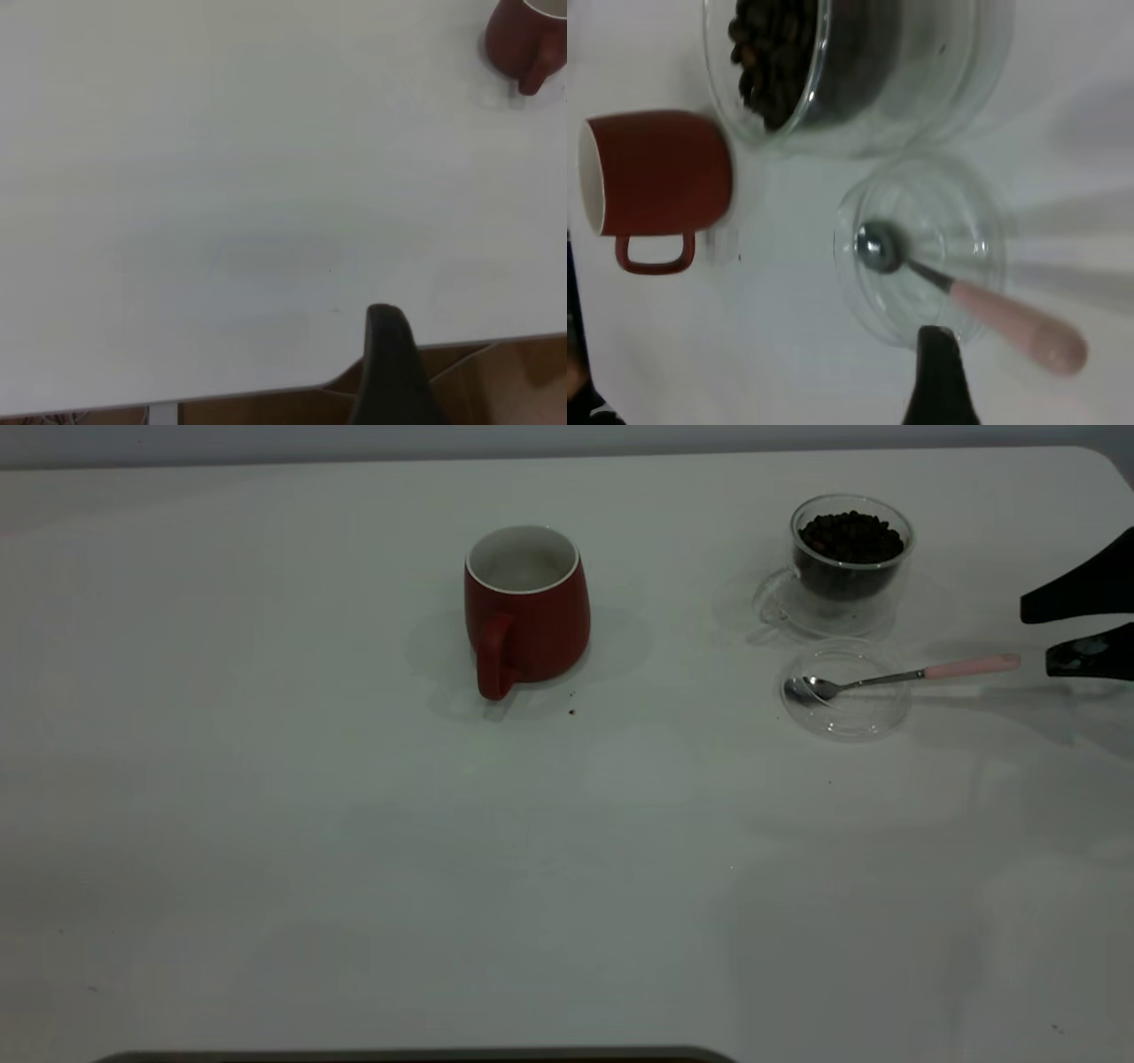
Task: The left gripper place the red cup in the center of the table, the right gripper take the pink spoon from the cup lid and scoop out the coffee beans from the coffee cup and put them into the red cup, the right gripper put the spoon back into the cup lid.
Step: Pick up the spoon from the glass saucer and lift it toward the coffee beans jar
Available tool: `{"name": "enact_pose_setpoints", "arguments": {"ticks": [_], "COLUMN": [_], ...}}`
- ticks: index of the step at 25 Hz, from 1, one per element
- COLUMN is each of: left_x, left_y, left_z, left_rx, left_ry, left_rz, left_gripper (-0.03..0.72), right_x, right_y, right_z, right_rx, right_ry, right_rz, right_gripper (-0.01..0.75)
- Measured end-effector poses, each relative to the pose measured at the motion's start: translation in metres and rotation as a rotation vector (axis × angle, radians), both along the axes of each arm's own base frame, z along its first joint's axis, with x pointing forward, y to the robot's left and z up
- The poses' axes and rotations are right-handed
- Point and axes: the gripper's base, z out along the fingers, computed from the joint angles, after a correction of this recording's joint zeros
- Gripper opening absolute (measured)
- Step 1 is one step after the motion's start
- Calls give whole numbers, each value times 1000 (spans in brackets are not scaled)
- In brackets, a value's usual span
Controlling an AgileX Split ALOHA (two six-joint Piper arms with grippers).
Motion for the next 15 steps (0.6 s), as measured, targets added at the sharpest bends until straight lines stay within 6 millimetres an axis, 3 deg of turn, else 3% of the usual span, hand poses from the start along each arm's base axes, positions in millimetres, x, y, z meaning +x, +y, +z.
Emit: {"name": "enact_pose_setpoints", "arguments": {"ticks": [5, 15], "left_x": [0, 0], "left_y": [0, 0], "left_z": [0, 0], "left_rx": [0, 0], "left_ry": [0, 1], "left_rz": [0, 0], "left_gripper": [538, 538], "right_x": [8, 3], "right_y": [-2, 9], "right_z": [-12, -35], "right_rx": [45, 80], "right_ry": [-6, 44], "right_rz": [14, 33], "right_gripper": [591, 591]}}
